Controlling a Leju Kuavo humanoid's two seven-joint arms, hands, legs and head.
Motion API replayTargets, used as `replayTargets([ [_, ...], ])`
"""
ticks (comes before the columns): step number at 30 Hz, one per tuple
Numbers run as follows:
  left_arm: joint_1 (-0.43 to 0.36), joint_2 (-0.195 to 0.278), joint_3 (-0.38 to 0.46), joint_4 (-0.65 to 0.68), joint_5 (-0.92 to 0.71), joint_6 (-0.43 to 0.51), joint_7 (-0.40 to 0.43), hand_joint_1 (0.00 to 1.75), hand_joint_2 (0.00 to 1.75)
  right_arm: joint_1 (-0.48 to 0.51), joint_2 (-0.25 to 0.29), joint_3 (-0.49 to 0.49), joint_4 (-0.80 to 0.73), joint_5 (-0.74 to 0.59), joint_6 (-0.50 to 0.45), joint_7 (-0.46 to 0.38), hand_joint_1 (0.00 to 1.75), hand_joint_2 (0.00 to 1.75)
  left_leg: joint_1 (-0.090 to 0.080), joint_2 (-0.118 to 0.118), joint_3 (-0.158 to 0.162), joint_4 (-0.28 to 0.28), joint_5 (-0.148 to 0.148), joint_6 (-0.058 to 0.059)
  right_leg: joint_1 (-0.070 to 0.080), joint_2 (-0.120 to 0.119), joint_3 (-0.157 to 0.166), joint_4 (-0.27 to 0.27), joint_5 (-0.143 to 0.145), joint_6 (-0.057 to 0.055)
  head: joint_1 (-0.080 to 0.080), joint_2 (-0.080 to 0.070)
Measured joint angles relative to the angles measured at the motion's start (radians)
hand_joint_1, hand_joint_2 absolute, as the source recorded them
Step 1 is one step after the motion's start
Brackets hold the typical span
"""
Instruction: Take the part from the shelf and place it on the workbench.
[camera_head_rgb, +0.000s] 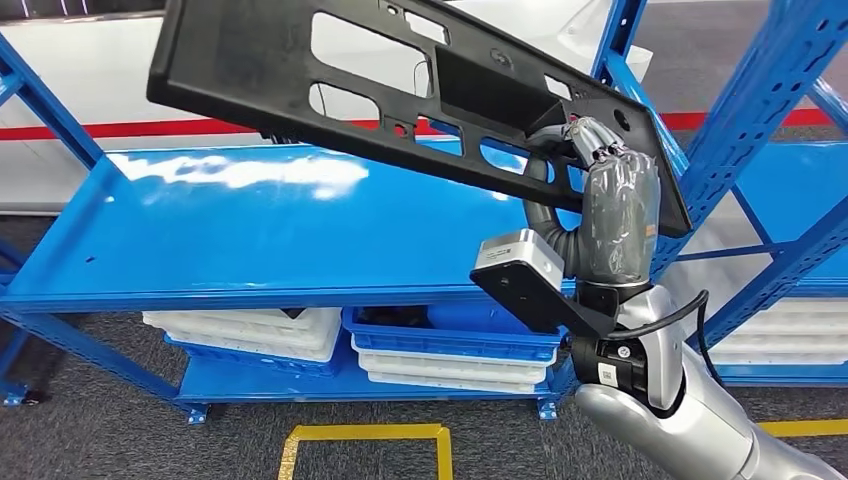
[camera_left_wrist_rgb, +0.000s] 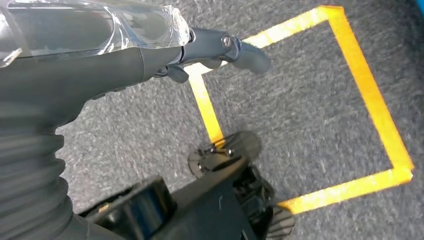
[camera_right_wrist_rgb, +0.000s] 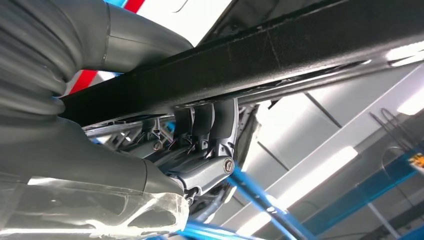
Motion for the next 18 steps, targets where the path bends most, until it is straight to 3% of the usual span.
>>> replayTargets([
  [2,0.000,-0.001,0.000,0.000,0.000,0.000,0.000,0.00,1.75,-0.001,-0.001,-0.001,-0.002,-0.004,0.001,0.000,1.75,1.75,0.006,0.001,-0.006,0.018,-0.014,-0.006,0.004,0.000,-0.003,0.000,0.004,-0.021,-0.001,0.000],
  [3,-0.001,-0.001,0.000,0.000,0.000,0.000,0.000,0.00,1.75,-0.003,-0.001,-0.001,-0.004,-0.005,0.002,-0.001,1.75,1.75,0.006,0.001,-0.026,0.061,-0.040,-0.004,0.006,-0.001,-0.004,-0.001,0.007,-0.030,-0.003,0.000],
  [6,0.000,-0.001,0.000,0.000,0.000,0.001,0.000,0.00,1.75,-0.003,-0.001,-0.001,-0.006,-0.011,0.009,-0.001,1.75,1.75,-0.012,0.000,-0.133,0.289,-0.148,0.011,0.017,-0.001,-0.012,-0.002,0.011,-0.046,-0.006,0.000],
  [7,0.001,-0.001,0.000,0.000,0.000,0.002,-0.001,0.00,1.75,-0.003,-0.001,0.000,-0.006,-0.015,0.013,-0.001,1.75,1.75,-0.020,0.000,-0.155,0.333,-0.160,0.017,0.022,-0.001,-0.014,-0.001,0.011,-0.049,-0.007,0.000],
  [8,0.001,-0.001,0.000,0.000,0.000,0.003,-0.002,0.00,1.75,-0.003,-0.001,0.000,-0.006,-0.018,0.017,-0.001,1.75,1.75,-0.026,0.000,-0.155,0.334,-0.152,0.024,0.027,-0.001,-0.014,-0.001,0.012,-0.050,-0.007,0.000],
  [9,0.001,-0.001,-0.001,0.000,0.000,0.005,-0.004,0.00,1.75,-0.003,-0.001,0.000,-0.006,-0.020,0.020,0.000,1.75,1.75,-0.032,0.000,-0.133,0.291,-0.128,0.033,0.031,0.000,-0.014,-0.001,0.013,-0.051,-0.007,0.000],
  [11,-0.001,0.000,-0.002,0.000,-0.001,0.010,-0.010,0.00,1.75,-0.004,-0.002,0.000,-0.006,-0.023,0.024,0.000,1.75,1.75,-0.046,0.000,-0.056,0.141,-0.068,0.057,0.038,0.000,-0.012,-0.001,0.013,-0.050,-0.007,0.000],
  [13,-0.003,0.000,-0.005,0.000,-0.002,0.014,-0.013,0.00,1.75,-0.005,-0.002,0.000,-0.006,-0.026,0.025,0.002,1.75,1.75,-0.057,0.000,-0.012,0.047,-0.040,0.075,0.041,0.001,-0.010,-0.002,0.013,-0.045,-0.007,0.000],
  [16,-0.002,0.001,-0.008,0.000,-0.002,0.018,-0.013,0.00,1.75,-0.008,-0.002,-0.001,-0.007,-0.037,0.023,0.005,1.75,1.75,-0.061,0.000,-0.008,0.030,-0.031,0.086,0.039,0.000,-0.010,-0.003,0.012,-0.029,-0.007,0.000],
  [18,-0.002,0.001,-0.009,0.000,0.000,0.019,-0.012,0.00,1.75,-0.010,-0.003,-0.001,-0.008,-0.052,0.023,0.008,1.75,1.75,-0.056,0.001,-0.003,0.020,-0.020,0.095,0.038,-0.001,-0.029,0.038,-0.017,-0.022,-0.006,0.000],
])
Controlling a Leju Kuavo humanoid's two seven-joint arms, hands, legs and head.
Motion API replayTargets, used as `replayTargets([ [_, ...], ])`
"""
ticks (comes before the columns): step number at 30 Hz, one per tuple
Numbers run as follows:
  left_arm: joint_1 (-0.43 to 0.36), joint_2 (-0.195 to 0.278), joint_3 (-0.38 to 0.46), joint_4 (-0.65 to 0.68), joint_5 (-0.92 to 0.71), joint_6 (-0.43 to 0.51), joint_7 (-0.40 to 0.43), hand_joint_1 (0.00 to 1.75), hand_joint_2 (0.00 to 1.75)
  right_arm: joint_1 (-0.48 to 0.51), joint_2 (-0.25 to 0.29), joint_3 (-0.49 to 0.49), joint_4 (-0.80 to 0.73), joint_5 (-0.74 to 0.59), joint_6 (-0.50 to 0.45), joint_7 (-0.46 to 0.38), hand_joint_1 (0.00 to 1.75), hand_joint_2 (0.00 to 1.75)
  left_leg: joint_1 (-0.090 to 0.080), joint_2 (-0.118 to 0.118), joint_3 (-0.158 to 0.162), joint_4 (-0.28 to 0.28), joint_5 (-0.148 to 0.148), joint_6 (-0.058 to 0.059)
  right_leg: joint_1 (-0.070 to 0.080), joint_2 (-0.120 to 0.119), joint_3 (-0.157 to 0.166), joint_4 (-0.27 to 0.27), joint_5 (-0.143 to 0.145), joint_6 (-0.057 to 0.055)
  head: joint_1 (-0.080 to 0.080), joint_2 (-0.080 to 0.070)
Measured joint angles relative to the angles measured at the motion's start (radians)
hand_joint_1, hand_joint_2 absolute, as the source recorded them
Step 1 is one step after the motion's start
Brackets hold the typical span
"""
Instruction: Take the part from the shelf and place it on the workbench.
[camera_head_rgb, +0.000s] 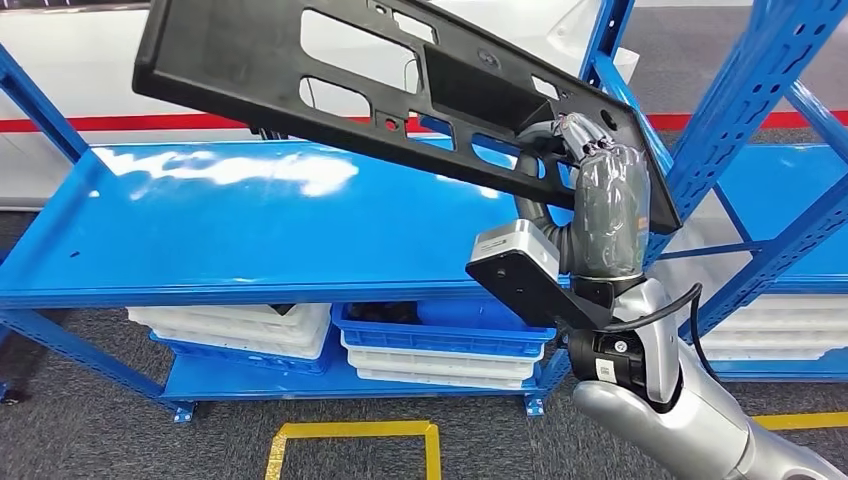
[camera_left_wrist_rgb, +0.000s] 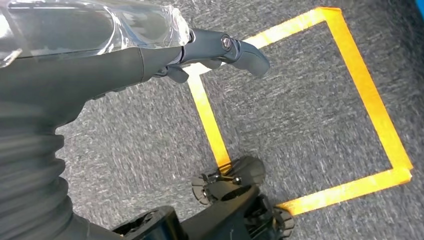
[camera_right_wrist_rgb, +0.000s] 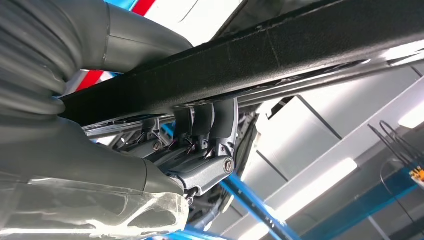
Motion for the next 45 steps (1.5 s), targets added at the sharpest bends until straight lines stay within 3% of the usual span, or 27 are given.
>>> replayTargets([
  [3,0.000,-0.001,-0.004,0.000,0.005,0.000,0.000,0.00,1.75,-0.002,-0.001,0.001,-0.001,-0.028,0.022,0.013,1.75,1.75,0.002,0.001,0.000,-0.003,0.005,0.007,-0.001,-0.001,-0.089,0.192,-0.097,0.008,0.003,0.000],
  [4,0.001,-0.001,-0.004,0.000,0.007,0.000,0.001,0.00,1.75,-0.002,-0.001,0.003,0.000,-0.036,0.033,0.018,1.75,1.75,0.002,0.000,-0.001,-0.002,0.004,0.007,-0.002,-0.001,-0.112,0.239,-0.110,0.011,0.004,0.000],
  [5,0.002,-0.001,-0.005,0.000,0.009,0.000,0.001,0.00,1.75,-0.002,-0.001,0.004,0.000,-0.042,0.042,0.023,1.75,1.75,0.002,0.000,-0.001,-0.002,0.004,0.007,-0.003,-0.001,-0.118,0.249,-0.103,0.012,0.004,0.000],
  [6,0.002,-0.001,-0.005,0.000,0.010,0.000,0.001,0.00,1.75,-0.005,-0.001,0.004,0.000,-0.046,0.050,0.027,1.75,1.75,0.002,-0.001,0.000,-0.001,0.003,0.005,-0.004,-0.002,-0.102,0.214,-0.077,0.013,0.004,0.000],
  [8,0.001,-0.001,-0.005,0.000,0.013,0.000,0.002,0.00,1.75,-0.015,0.000,0.005,0.000,-0.071,0.077,0.045,1.75,1.75,0.002,-0.004,0.002,0.002,-0.002,-0.001,-0.006,-0.004,-0.030,0.066,-0.006,0.010,0.004,0.000],
  [10,0.001,-0.002,-0.005,0.000,0.019,0.000,0.003,0.00,1.75,-0.027,0.002,0.009,0.002,-0.110,0.113,0.070,1.75,1.75,-0.001,-0.005,0.001,0.004,-0.006,-0.009,-0.003,-0.005,0.016,-0.034,0.028,0.001,0.003,0.000],
  [13,0.001,-0.001,-0.005,0.000,0.024,0.001,0.005,0.00,1.75,-0.039,0.006,0.018,0.006,-0.132,0.138,0.082,1.75,1.75,-0.002,-0.005,-0.003,0.004,-0.008,-0.024,0.001,-0.005,0.016,-0.048,0.030,-0.018,0.003,0.000],
  [15,0.000,-0.001,-0.005,0.000,0.025,0.001,0.006,0.00,1.75,-0.051,0.009,0.024,0.007,-0.119,0.138,0.084,1.75,1.75,0.001,-0.005,-0.021,0.041,-0.032,-0.034,-0.002,-0.006,0.017,-0.051,0.032,-0.029,0.001,0.000],
  [18,0.000,-0.001,-0.006,0.000,0.028,0.002,0.009,0.00,1.75,-0.063,0.016,0.036,0.011,-0.067,0.135,0.086,1.75,1.75,0.004,-0.004,-0.119,0.240,-0.122,-0.047,-0.004,-0.007,0.018,-0.052,0.031,-0.038,-0.003,0.000],
  [19,0.001,-0.001,-0.006,0.000,0.029,0.002,0.011,0.00,1.75,-0.063,0.018,0.040,0.013,-0.042,0.134,0.087,1.75,1.75,0.004,-0.004,-0.151,0.299,-0.138,-0.049,-0.003,-0.007,0.018,-0.052,0.031,-0.039,-0.003,0.000],
  [20,0.002,-0.001,-0.006,0.000,0.029,0.002,0.012,0.00,1.75,-0.064,0.019,0.045,0.014,-0.018,0.132,0.087,1.75,1.75,0.004,-0.004,-0.167,0.324,-0.136,-0.049,-0.003,-0.006,0.019,-0.052,0.030,-0.039,-0.003,0.000],
  [21,0.002,-0.001,-0.007,0.000,0.029,0.002,0.013,0.00,1.75,-0.065,0.021,0.049,0.015,-0.001,0.131,0.087,1.75,1.75,0.004,-0.004,-0.163,0.303,-0.114,-0.047,-0.002,-0.006,0.020,-0.052,0.029,-0.038,-0.003,0.000],
  [23,0.001,-0.001,-0.008,0.000,0.030,0.002,0.015,0.00,1.75,-0.069,0.024,0.056,0.015,0.013,0.127,0.087,1.75,1.75,0.002,-0.004,-0.103,0.161,-0.037,-0.037,-0.001,-0.004,0.025,-0.052,0.027,-0.036,-0.003,0.000],
  [25,-0.001,0.000,-0.008,0.000,0.034,0.001,0.015,0.00,1.75,-0.074,0.026,0.061,0.016,0.013,0.122,0.087,1.75,1.75,-0.004,-0.004,-0.049,0.038,0.010,-0.026,0.002,-0.003,0.026,-0.051,0.023,-0.030,-0.003,0.000],
  [28,-0.002,0.000,-0.010,0.000,0.040,-0.001,0.015,0.00,1.75,-0.078,0.029,0.062,0.016,0.017,0.114,0.087,1.75,1.75,-0.009,-0.004,-0.036,0.008,0.017,-0.015,0.003,-0.003,0.024,-0.052,0.021,-0.016,-0.002,0.000],
  [30,-0.002,-0.001,-0.012,0.000,0.042,-0.001,0.015,0.00,1.75,-0.081,0.030,0.062,0.017,0.026,0.109,0.087,1.75,1.75,-0.005,-0.004,-0.031,0.003,0.022,-0.006,0.002,-0.004,0.017,-0.027,0.003,-0.007,-0.001,0.000],
  [31,-0.003,-0.001,-0.012,0.000,0.044,-0.001,0.015,0.00,1.75,-0.082,0.030,0.062,0.017,0.031,0.106,0.087,1.75,1.75,-0.002,-0.003,-0.028,0.000,0.023,-0.001,0.001,-0.004,0.000,0.014,-0.022,-0.003,0.000,0.000],
  [33,-0.004,-0.001,-0.013,0.000,0.045,-0.003,0.014,0.00,1.75,-0.080,0.030,0.063,0.018,0.037,0.102,0.087,1.75,1.75,-0.002,-0.002,-0.027,0.000,0.022,0.005,-0.001,-0.005,-0.067,0.155,-0.090,0.003,0.002,0.000],
  [34,-0.004,-0.001,-0.013,0.000,0.044,-0.004,0.014,0.00,1.75,-0.078,0.030,0.063,0.019,0.039,0.102,0.087,1.75,1.75,-0.002,-0.001,-0.027,0.000,0.022,0.006,-0.002,-0.005,-0.100,0.222,-0.113,0.005,0.002,0.000],
  [35,-0.004,-0.001,-0.013,0.000,0.044,-0.006,0.015,0.00,1.75,-0.076,0.030,0.063,0.021,0.041,0.101,0.087,1.75,1.75,-0.003,-0.001,-0.026,0.000,0.021,0.006,-0.002,-0.005,-0.121,0.259,-0.119,0.007,0.002,0.000],
  [36,-0.003,-0.001,-0.013,0.000,0.044,-0.008,0.015,0.00,1.75,-0.074,0.030,0.063,0.022,0.044,0.101,0.087,1.75,1.75,-0.002,-0.002,-0.025,0.000,0.020,0.006,-0.002,-0.005,-0.121,0.252,-0.103,0.007,0.003,0.000],
  [37,-0.003,-0.002,-0.013,0.000,0.044,-0.009,0.015,0.00,1.75,-0.074,0.030,0.063,0.023,0.046,0.101,0.087,1.75,1.75,-0.002,-0.002,-0.023,0.001,0.020,0.004,-0.003,-0.005,-0.098,0.201,-0.070,0.007,0.003,0.000],
  [39,-0.004,-0.002,-0.013,0.000,0.045,-0.009,0.015,0.00,1.75,-0.074,0.030,0.063,0.023,0.050,0.100,0.087,1.75,1.75,-0.003,-0.004,-0.020,0.004,0.015,-0.002,-0.003,-0.007,-0.024,0.049,0.000,0.004,0.003,0.000],
  [40,-0.004,-0.002,-0.014,0.000,0.045,-0.010,0.015,0.00,1.75,-0.075,0.031,0.063,0.024,0.053,0.099,0.087,1.75,1.75,-0.005,-0.005,-0.020,0.006,0.013,-0.007,-0.003,-0.007,0.003,-0.008,0.020,0.000,0.002,0.000],
  [41,-0.004,-0.002,-0.014,0.000,0.045,-0.010,0.015,0.00,1.75,-0.074,0.031,0.063,0.024,0.057,0.097,0.087,1.75,1.75,-0.007,-0.005,-0.021,0.008,0.012,-0.012,-0.001,-0.007,0.016,-0.036,0.027,-0.005,0.002,0.000],
  [45,-0.004,-0.001,-0.014,0.000,0.048,-0.010,0.016,0.00,1.75,-0.074,0.031,0.062,0.025,0.069,0.092,0.087,1.75,1.75,-0.003,-0.005,-0.031,0.026,-0.003,-0.034,0.000,-0.006,0.015,-0.047,0.031,-0.031,0.001,0.000],
])
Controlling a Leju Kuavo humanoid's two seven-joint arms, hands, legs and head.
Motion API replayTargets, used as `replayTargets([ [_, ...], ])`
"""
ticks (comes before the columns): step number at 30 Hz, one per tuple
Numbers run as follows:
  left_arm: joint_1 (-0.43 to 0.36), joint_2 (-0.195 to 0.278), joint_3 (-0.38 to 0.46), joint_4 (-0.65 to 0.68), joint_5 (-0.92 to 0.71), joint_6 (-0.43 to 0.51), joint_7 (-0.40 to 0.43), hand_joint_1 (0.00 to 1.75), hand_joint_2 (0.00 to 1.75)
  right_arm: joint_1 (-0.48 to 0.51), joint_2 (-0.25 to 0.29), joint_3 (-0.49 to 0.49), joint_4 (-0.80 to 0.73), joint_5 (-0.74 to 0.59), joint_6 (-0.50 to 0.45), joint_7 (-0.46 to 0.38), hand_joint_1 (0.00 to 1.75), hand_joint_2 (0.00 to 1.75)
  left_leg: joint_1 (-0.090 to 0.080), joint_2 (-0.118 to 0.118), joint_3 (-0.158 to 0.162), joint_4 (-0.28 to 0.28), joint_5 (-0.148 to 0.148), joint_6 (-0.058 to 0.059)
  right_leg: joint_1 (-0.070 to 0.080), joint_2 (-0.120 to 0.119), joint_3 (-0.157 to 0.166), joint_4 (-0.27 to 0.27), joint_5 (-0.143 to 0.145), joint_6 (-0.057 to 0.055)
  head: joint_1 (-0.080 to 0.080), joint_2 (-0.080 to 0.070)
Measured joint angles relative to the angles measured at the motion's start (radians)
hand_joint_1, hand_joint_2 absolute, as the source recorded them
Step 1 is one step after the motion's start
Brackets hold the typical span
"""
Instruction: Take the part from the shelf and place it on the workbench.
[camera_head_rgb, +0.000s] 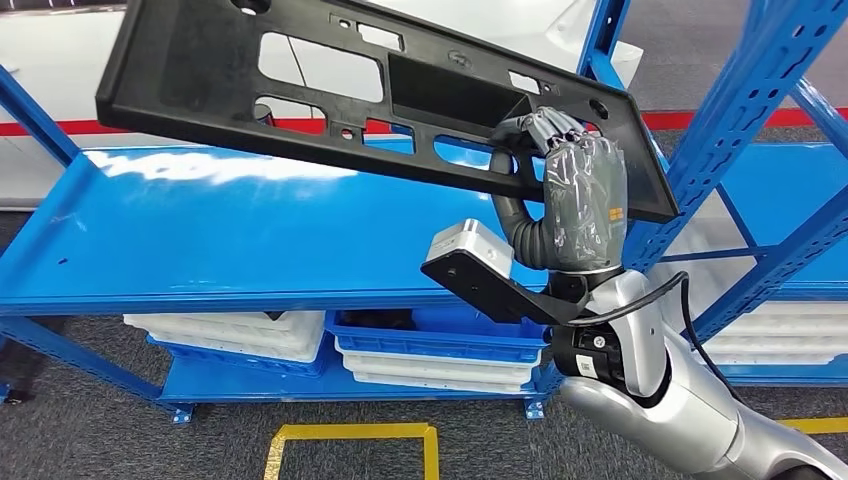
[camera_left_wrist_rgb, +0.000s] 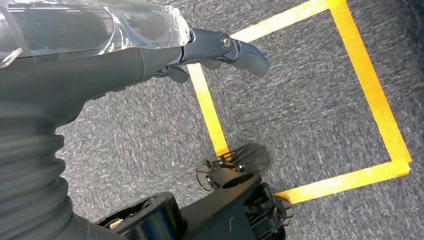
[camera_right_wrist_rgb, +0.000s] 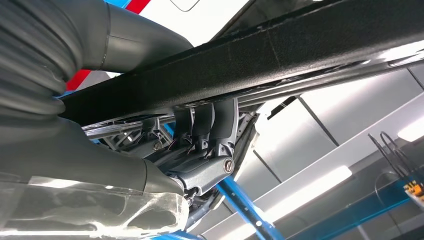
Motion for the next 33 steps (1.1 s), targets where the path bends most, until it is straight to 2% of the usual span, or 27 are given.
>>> replayTargets([
  [1,0.000,0.000,0.000,0.000,0.000,0.000,0.000,0.00,1.75,0.000,0.001,0.000,0.000,0.002,-0.001,0.000,1.75,1.75,0.001,0.000,-0.016,0.037,-0.024,-0.006,-0.002,0.000,0.000,-0.002,0.002,-0.005,-0.001,0.000],
  [2,-0.001,0.000,0.000,0.000,0.001,0.000,0.000,0.00,1.75,0.000,0.001,0.000,0.000,0.005,-0.002,0.000,1.75,1.75,0.003,0.000,-0.043,0.098,-0.057,-0.011,-0.003,-0.001,-0.001,-0.002,0.003,-0.008,-0.003,0.000],
  [4,0.000,0.000,-0.001,0.000,0.001,0.000,0.000,0.00,1.75,0.002,0.001,0.000,0.000,0.009,-0.004,0.000,1.75,1.75,0.004,0.001,-0.110,0.245,-0.122,-0.018,-0.002,-0.001,-0.004,-0.002,0.003,-0.011,-0.004,0.000],
  [5,0.000,0.000,-0.001,0.000,0.001,0.000,0.000,0.00,1.75,0.004,0.002,0.000,0.000,0.011,-0.005,0.000,1.75,1.75,0.005,0.001,-0.131,0.291,-0.135,-0.018,0.000,-0.001,-0.004,-0.001,0.004,-0.011,-0.004,0.000],
  [6,0.000,0.000,-0.001,0.000,0.001,0.000,0.000,0.00,1.75,0.005,0.002,0.000,0.000,0.012,-0.006,0.000,1.75,1.75,0.004,0.000,-0.133,0.297,-0.128,-0.017,0.001,-0.001,-0.004,-0.001,0.004,-0.011,-0.005,0.000],
  [7,0.000,0.000,-0.002,0.000,0.001,0.000,0.000,0.00,1.75,0.006,0.002,0.000,0.000,0.014,-0.007,0.000,1.75,1.75,0.003,0.000,-0.114,0.258,-0.103,-0.012,0.003,0.000,-0.003,-0.001,0.004,-0.011,-0.005,0.000],
  [9,-0.001,0.000,-0.002,0.000,0.001,0.000,0.000,0.00,1.75,0.006,0.002,0.000,0.000,0.017,-0.009,0.000,1.75,1.75,-0.004,0.000,-0.037,0.102,-0.036,0.006,0.005,0.000,0.000,-0.001,0.004,-0.011,-0.004,0.000],
  [10,-0.002,0.001,-0.002,0.000,0.002,0.000,0.000,0.00,1.75,0.005,0.002,-0.001,0.000,0.018,-0.011,0.000,1.75,1.75,-0.009,0.000,-0.006,0.036,-0.013,0.015,0.007,0.000,-0.001,-0.001,0.004,-0.009,-0.004,0.000],
  [11,-0.003,0.001,-0.002,0.000,0.003,0.000,0.001,0.00,1.75,0.006,0.002,-0.001,0.000,0.018,-0.012,0.000,1.75,1.75,-0.013,0.001,0.011,-0.004,-0.001,0.023,0.007,0.000,-0.002,-0.001,0.004,-0.005,-0.004,0.000],
  [14,-0.004,0.001,-0.004,0.000,0.004,0.000,0.003,0.00,1.75,0.007,0.002,-0.001,0.000,0.019,-0.015,0.000,1.75,1.75,-0.014,0.004,0.016,-0.024,0.008,0.031,0.007,0.000,-0.007,0.000,0.004,0.009,-0.004,0.000],
  [16,-0.005,0.001,-0.006,0.000,0.004,0.000,0.003,0.00,1.75,0.006,0.001,-0.003,0.000,0.019,-0.017,0.000,1.75,1.75,-0.007,0.006,0.020,-0.032,0.017,0.037,0.006,-0.001,-0.022,0.038,-0.025,0.019,-0.002,0.000],
  [17,-0.006,0.001,-0.007,0.000,0.004,0.000,0.003,0.00,1.75,0.006,0.000,-0.003,0.000,0.020,-0.018,0.000,1.75,1.75,-0.005,0.008,0.021,-0.034,0.020,0.040,0.006,-0.001,-0.044,0.089,-0.057,0.024,-0.001,0.000],
  [19,-0.007,0.000,-0.009,0.000,0.005,-0.001,0.004,0.00,1.75,0.009,0.000,-0.003,0.001,0.022,-0.019,0.000,1.75,1.75,-0.005,0.009,0.018,-0.034,0.022,0.044,0.003,-0.001,-0.106,0.232,-0.127,0.032,0.001,0.000],
  [20,-0.007,0.000,-0.011,0.000,0.005,-0.001,0.004,0.00,1.75,0.011,-0.001,-0.003,0.001,0.023,-0.019,0.000,1.75,1.75,-0.004,0.010,0.016,-0.034,0.023,0.044,0.001,-0.001,-0.130,0.287,-0.146,0.035,0.001,0.000],
  [21,-0.007,0.000,-0.012,0.000,0.005,-0.002,0.005,0.00,1.75,0.013,-0.001,-0.003,0.002,0.025,-0.019,0.000,1.75,1.75,-0.003,0.009,0.015,-0.033,0.023,0.044,-0.001,-0.001,-0.135,0.305,-0.145,0.038,0.001,0.000],
  [22,-0.006,0.000,-0.014,0.000,0.005,-0.002,0.005,0.00,1.75,0.014,-0.001,-0.003,0.003,0.026,-0.019,0.000,1.75,1.75,-0.001,0.009,0.015,-0.032,0.024,0.043,-0.003,-0.001,-0.119,0.279,-0.125,0.040,0.001,0.000],
  [24,-0.007,0.000,-0.015,0.000,0.005,-0.002,0.006,0.00,1.75,0.014,-0.002,-0.003,0.004,0.028,-0.020,0.000,1.75,1.75,0.002,0.008,0.015,-0.027,0.023,0.038,-0.010,-0.002,-0.041,0.133,-0.060,0.044,0.001,0.000],
  [25,-0.008,0.000,-0.016,0.000,0.005,-0.002,0.006,0.00,1.75,0.014,-0.002,-0.004,0.004,0.028,-0.020,0.000,1.75,1.75,0.001,0.007,0.012,-0.022,0.021,0.033,-0.010,-0.001,-0.006,0.065,-0.037,0.042,0.001,0.000],
  [26,-0.009,0.000,-0.016,0.000,0.005,-0.002,0.006,0.00,1.75,0.014,-0.002,-0.004,0.004,0.029,-0.020,0.000,1.75,1.75,0.000,0.006,0.009,-0.018,0.021,0.027,-0.010,0.000,0.015,0.020,-0.024,0.039,0.001,0.000],
  [27,-0.010,0.000,-0.017,0.000,0.005,-0.002,0.006,0.00,1.75,0.014,-0.002,-0.004,0.004,0.029,-0.021,0.000,1.75,1.75,-0.002,0.006,0.006,-0.016,0.022,0.021,-0.008,0.001,0.021,0.003,-0.021,0.033,0.001,0.000],
  [30,-0.010,0.000,-0.018,0.000,0.005,-0.002,0.006,0.00,1.75,0.013,-0.003,-0.005,0.004,0.030,-0.022,0.000,1.75,1.75,0.002,0.006,-0.004,-0.009,0.018,0.003,-0.006,0.001,0.013,0.000,-0.009,0.011,0.000,0.000],
  [31,-0.011,0.000,-0.018,0.000,0.005,-0.002,0.006,0.00,1.75,0.012,-0.003,-0.005,0.004,0.030,-0.022,0.000,1.75,1.75,0.004,0.005,-0.014,0.015,-0.001,-0.002,-0.008,0.001,0.011,-0.002,-0.004,0.003,0.000,0.000],
  [33,-0.011,0.000,-0.019,0.000,0.005,-0.004,0.007,0.00,1.75,0.011,-0.002,-0.005,0.004,0.030,-0.023,-0.001,1.75,1.75,0.008,0.005,-0.060,0.128,-0.073,-0.013,-0.010,-0.001,0.003,-0.003,0.003,-0.006,-0.002,0.000],
])
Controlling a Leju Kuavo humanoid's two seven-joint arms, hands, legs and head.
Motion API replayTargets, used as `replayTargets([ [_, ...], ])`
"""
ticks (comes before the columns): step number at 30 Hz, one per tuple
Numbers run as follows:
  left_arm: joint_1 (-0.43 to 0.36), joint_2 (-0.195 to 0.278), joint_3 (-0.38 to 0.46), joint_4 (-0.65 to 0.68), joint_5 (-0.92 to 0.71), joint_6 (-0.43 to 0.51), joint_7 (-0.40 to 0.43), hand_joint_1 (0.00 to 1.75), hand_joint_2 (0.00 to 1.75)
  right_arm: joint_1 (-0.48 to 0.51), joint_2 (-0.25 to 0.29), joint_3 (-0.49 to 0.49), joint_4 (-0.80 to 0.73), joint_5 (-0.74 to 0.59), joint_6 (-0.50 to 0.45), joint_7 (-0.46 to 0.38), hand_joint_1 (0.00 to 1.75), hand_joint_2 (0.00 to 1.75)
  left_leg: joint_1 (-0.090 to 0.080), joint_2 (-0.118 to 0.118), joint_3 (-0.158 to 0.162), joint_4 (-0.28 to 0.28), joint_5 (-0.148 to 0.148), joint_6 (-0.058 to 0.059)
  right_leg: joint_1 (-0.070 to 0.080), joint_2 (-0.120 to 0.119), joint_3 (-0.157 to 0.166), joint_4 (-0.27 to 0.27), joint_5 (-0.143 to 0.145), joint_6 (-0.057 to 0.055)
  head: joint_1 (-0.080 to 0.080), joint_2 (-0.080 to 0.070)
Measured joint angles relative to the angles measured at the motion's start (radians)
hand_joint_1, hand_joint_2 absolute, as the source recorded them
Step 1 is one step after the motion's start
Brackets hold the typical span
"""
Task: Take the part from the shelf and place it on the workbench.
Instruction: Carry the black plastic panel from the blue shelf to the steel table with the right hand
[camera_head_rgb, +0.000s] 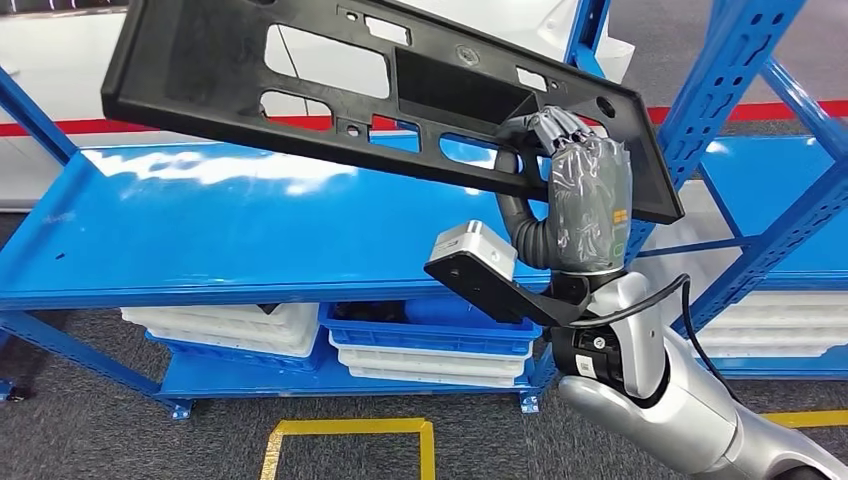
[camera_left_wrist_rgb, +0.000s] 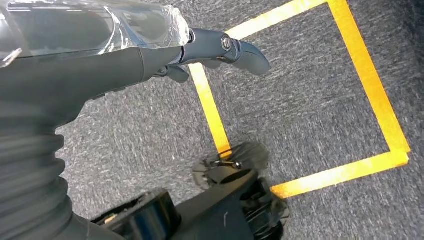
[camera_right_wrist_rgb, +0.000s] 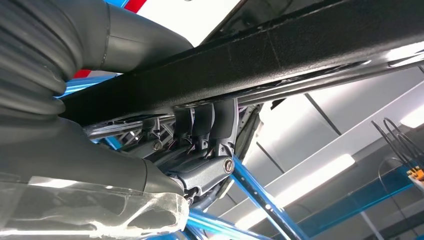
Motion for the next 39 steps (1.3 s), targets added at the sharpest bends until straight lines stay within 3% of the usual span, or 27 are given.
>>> replayTargets([
  [2,0.000,0.000,-0.002,0.000,0.000,-0.003,0.002,0.00,1.75,0.001,0.000,0.000,0.000,0.000,0.000,0.000,1.75,1.75,0.002,0.000,-0.053,0.136,-0.064,-0.006,0.001,-0.001,-0.011,0.001,0.007,-0.002,-0.001,0.000],
  [3,0.000,0.000,-0.003,0.000,0.000,-0.003,0.002,0.00,1.75,0.002,0.001,0.000,0.000,0.000,0.000,0.000,1.75,1.75,0.002,0.000,-0.061,0.165,-0.072,-0.007,0.001,-0.001,-0.015,0.001,0.011,-0.001,-0.001,0.000],
  [4,0.000,0.000,-0.004,0.000,0.000,-0.004,0.002,0.00,1.75,0.002,0.001,0.000,0.001,0.000,0.000,0.000,1.75,1.75,0.001,0.000,-0.046,0.148,-0.060,-0.005,0.002,0.000,-0.019,0.001,0.015,0.000,-0.001,0.000],
  [7,-0.002,0.000,-0.006,0.000,-0.001,-0.004,0.003,0.00,1.75,0.001,0.000,0.000,0.001,0.000,-0.001,0.000,1.75,1.75,-0.004,-0.001,0.078,-0.068,0.023,0.011,0.004,0.000,-0.025,0.001,0.024,0.009,-0.001,0.000],
  [8,-0.004,0.000,-0.006,0.000,-0.001,-0.004,0.003,0.00,1.75,0.000,0.000,0.000,0.001,0.000,-0.002,0.000,1.75,1.75,-0.007,-0.001,0.105,-0.122,0.039,0.017,0.004,0.000,-0.026,0.001,0.027,0.014,-0.001,0.000],
  [9,-0.004,0.000,-0.006,0.000,-0.001,-0.004,0.004,0.00,1.75,0.000,0.000,0.000,0.001,0.000,-0.003,0.000,1.75,1.75,-0.011,-0.002,0.117,-0.149,0.046,0.022,0.004,0.000,-0.028,0.000,0.030,0.019,0.000,0.000],
  [12,-0.004,-0.001,-0.007,0.000,-0.003,-0.005,0.005,0.00,1.75,0.000,0.000,-0.001,0.001,0.000,-0.003,0.000,1.75,1.75,-0.012,-0.002,0.108,-0.155,0.061,0.039,0.003,-0.001,-0.033,-0.001,0.036,0.037,0.000,0.000],
  [14,-0.006,-0.001,-0.008,0.000,-0.005,-0.005,0.006,0.00,1.75,-0.001,-0.002,-0.003,0.001,0.001,-0.003,0.000,1.75,1.75,-0.008,0.001,0.099,-0.162,0.079,0.054,0.002,-0.001,-0.056,0.051,-0.014,0.044,0.002,0.000],
  [17,-0.007,-0.002,-0.009,0.000,-0.005,-0.006,0.006,0.00,1.75,0.000,-0.004,-0.004,0.002,0.001,-0.003,0.000,1.75,1.75,-0.010,0.004,0.074,-0.162,0.099,0.064,-0.001,-0.001,-0.124,0.253,-0.139,0.050,0.004,0.000],
  [18,-0.007,-0.002,-0.010,0.000,-0.005,-0.007,0.006,0.00,1.75,0.001,-0.004,-0.004,0.002,0.001,-0.003,0.000,1.75,1.75,-0.011,0.004,0.065,-0.162,0.106,0.065,-0.001,-0.001,-0.131,0.295,-0.155,0.052,0.004,0.000],
  [19,-0.006,-0.002,-0.011,0.000,-0.005,-0.008,0.006,0.00,1.75,0.001,-0.005,-0.004,0.003,0.001,-0.003,0.000,1.75,1.75,-0.011,0.004,0.056,-0.161,0.113,0.064,-0.001,-0.001,-0.118,0.295,-0.152,0.052,0.004,0.000],
  [20,-0.006,-0.002,-0.012,0.000,-0.005,-0.008,0.006,0.00,1.75,0.001,-0.005,-0.004,0.004,0.001,-0.003,0.000,1.75,1.75,-0.011,0.004,0.048,-0.161,0.119,0.062,-0.001,-0.001,-0.083,0.251,-0.133,0.052,0.004,0.000],
  [22,-0.007,-0.002,-0.013,0.000,-0.004,-0.008,0.006,0.00,1.75,-0.001,-0.006,-0.004,0.004,0.001,-0.004,-0.001,1.75,1.75,-0.012,0.003,0.037,-0.157,0.129,0.056,0.001,-0.001,0.024,0.092,-0.088,0.047,0.004,0.000],
  [23,-0.007,-0.002,-0.013,0.000,-0.004,-0.008,0.006,0.00,1.75,-0.003,-0.006,-0.004,0.004,0.001,-0.004,-0.001,1.75,1.75,-0.013,0.002,0.034,-0.156,0.134,0.051,0.003,-0.001,0.062,0.032,-0.071,0.042,0.004,0.000],
  [24,-0.007,-0.002,-0.014,0.000,-0.003,-0.008,0.006,0.00,1.75,-0.004,-0.006,-0.005,0.004,0.001,-0.004,-0.001,1.75,1.75,-0.014,0.002,0.031,-0.154,0.138,0.045,0.006,0.000,0.083,-0.006,-0.065,0.037,0.004,0.000],
  [27,-0.007,-0.003,-0.014,0.000,-0.001,-0.008,0.006,0.00,1.75,-0.007,-0.006,-0.005,0.004,0.002,-0.005,-0.001,1.75,1.75,-0.014,0.002,0.021,-0.152,0.149,0.026,0.009,0.000,0.074,-0.017,-0.052,0.019,0.005,0.000],
  [29,-0.006,-0.003,-0.014,0.000,0.000,-0.008,0.007,0.00,1.75,-0.008,-0.005,-0.006,0.004,0.002,-0.006,-0.001,1.75,1.75,-0.011,0.001,-0.002,-0.107,0.105,0.013,0.002,-0.001,0.058,-0.020,-0.034,0.005,0.003,0.000],
  [32,-0.006,-0.003,-0.016,0.000,0.002,-0.006,0.007,0.00,1.75,-0.007,-0.004,-0.006,0.005,0.002,-0.007,-0.001,1.75,1.75,-0.004,0.000,-0.066,0.089,-0.030,-0.002,0.001,-0.002,0.024,-0.020,-0.007,-0.002,-0.001,0.000],
  [33,-0.006,-0.003,-0.016,0.000,0.003,-0.006,0.007,0.00,1.75,-0.006,-0.004,-0.005,0.005,0.002,-0.007,-0.001,1.75,1.75,-0.003,0.000,-0.076,0.141,-0.051,-0.005,0.001,-0.002,0.012,-0.020,0.002,-0.001,-0.001,0.000],
  [34,-0.006,-0.003,-0.016,0.000,0.004,-0.005,0.007,0.00,1.75,-0.005,-0.004,-0.005,0.005,0.002,-0.007,-0.001,1.75,1.75,-0.002,0.000,-0.070,0.159,-0.051,-0.006,0.001,-0.002,0.001,-0.019,0.010,0.000,-0.001,0.000],
  [35,-0.006,-0.003,-0.016,0.000,0.006,-0.004,0.007,0.00,1.75,-0.004,-0.004,-0.005,0.005,0.002,-0.007,-0.001,1.75,1.75,-0.002,0.000,-0.043,0.136,-0.034,-0.006,0.001,-0.002,-0.010,-0.019,0.018,0.002,-0.001,0.000],
  [37,-0.007,-0.003,-0.017,0.000,0.008,-0.003,0.007,0.00,1.75,-0.004,-0.004,-0.006,0.005,0.003,-0.008,-0.001,1.75,1.75,-0.002,0.000,0.060,-0.007,0.010,0.000,0.001,-0.001,-0.027,-0.018,0.033,0.009,-0.001,0.000],
  [39,-0.009,-0.003,-0.019,0.000,0.011,-0.002,0.006,0.00,1.75,-0.004,-0.004,-0.006,0.005,0.003,-0.008,-0.001,1.75,1.75,-0.008,-0.003,0.144,-0.139,0.027,0.014,0.003,-0.002,-0.034,-0.019,0.046,0.020,0.000,0.000],
])
